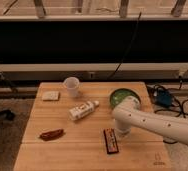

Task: Push the eraser across the table

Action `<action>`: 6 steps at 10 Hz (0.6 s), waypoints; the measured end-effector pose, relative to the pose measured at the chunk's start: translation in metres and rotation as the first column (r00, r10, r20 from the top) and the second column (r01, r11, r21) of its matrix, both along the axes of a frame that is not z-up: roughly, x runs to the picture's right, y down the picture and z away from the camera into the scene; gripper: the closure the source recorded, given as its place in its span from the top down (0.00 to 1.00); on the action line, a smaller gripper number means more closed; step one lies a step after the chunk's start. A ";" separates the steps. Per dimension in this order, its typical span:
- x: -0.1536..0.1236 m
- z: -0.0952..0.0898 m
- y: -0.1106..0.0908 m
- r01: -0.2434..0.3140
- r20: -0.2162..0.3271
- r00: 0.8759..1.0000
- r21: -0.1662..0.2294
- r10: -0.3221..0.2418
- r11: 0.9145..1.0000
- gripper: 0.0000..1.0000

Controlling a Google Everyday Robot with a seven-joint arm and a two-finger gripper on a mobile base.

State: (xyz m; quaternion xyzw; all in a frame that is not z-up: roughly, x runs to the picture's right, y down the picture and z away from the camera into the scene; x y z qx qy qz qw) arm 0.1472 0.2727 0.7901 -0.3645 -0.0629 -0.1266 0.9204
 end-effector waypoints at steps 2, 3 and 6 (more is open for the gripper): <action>-0.001 -0.001 0.001 0.009 0.004 1.000 -0.003 -0.009 1.000 0.17; -0.003 -0.001 0.001 0.015 0.008 1.000 -0.005 -0.015 1.000 0.17; -0.007 -0.001 0.002 0.029 0.016 0.999 -0.008 -0.029 1.000 0.17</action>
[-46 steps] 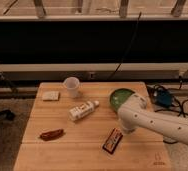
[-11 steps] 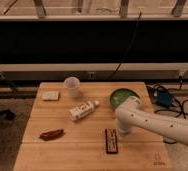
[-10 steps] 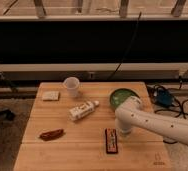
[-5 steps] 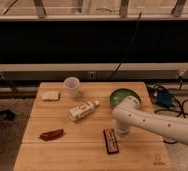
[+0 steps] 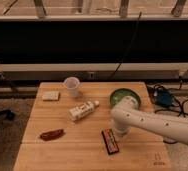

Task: Push the eraser across the table

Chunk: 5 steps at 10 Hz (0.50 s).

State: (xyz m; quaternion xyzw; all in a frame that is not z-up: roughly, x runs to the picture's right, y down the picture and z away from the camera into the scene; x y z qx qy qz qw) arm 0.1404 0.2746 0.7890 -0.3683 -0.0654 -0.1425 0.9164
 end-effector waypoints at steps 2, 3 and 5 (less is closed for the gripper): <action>-0.002 0.000 0.000 0.010 0.006 1.000 -0.002 -0.010 1.000 0.17; -0.003 -0.001 0.000 0.014 0.008 1.000 -0.002 -0.014 1.000 0.17; -0.006 -0.001 0.000 0.020 0.012 1.000 -0.003 -0.020 1.000 0.17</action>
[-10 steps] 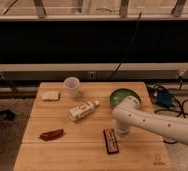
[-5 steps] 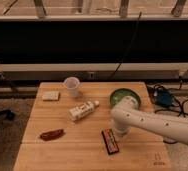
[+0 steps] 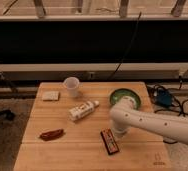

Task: Push the eraser across the table

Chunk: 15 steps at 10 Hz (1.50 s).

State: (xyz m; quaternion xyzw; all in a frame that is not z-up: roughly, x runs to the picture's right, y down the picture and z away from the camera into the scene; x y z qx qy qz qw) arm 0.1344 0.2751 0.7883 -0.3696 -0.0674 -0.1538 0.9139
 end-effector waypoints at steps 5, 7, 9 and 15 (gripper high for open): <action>-0.011 -0.002 0.001 0.020 0.012 1.000 -0.003 -0.020 1.000 0.17; -0.017 -0.003 0.001 0.030 0.019 0.999 -0.002 -0.029 1.000 0.17; -0.021 -0.003 0.002 0.036 0.023 0.999 -0.002 -0.036 0.999 0.17; -0.033 -0.005 0.003 0.057 0.037 0.998 0.000 -0.057 0.998 0.17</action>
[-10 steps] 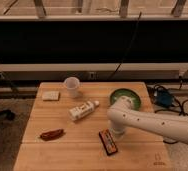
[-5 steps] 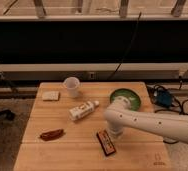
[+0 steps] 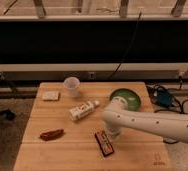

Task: Push the eraser across the table

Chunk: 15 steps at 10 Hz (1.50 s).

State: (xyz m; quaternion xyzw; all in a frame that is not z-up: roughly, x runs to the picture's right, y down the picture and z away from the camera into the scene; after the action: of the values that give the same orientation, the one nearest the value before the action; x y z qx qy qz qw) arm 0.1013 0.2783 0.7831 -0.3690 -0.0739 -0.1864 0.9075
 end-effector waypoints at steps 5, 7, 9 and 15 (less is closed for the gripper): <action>-0.008 -0.002 0.002 0.015 0.014 1.000 0.001 -0.015 1.000 0.17; -0.011 -0.002 0.002 0.019 0.020 1.000 0.002 -0.019 1.000 0.17; -0.015 -0.003 0.003 0.023 0.025 0.999 0.003 -0.023 1.000 0.17; -0.025 -0.005 0.006 0.039 0.041 0.998 0.003 -0.039 0.999 0.17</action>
State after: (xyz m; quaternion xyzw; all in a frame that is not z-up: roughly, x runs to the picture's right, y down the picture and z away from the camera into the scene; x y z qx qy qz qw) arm 0.0764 0.2842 0.7782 -0.3656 -0.0851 -0.2114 0.9024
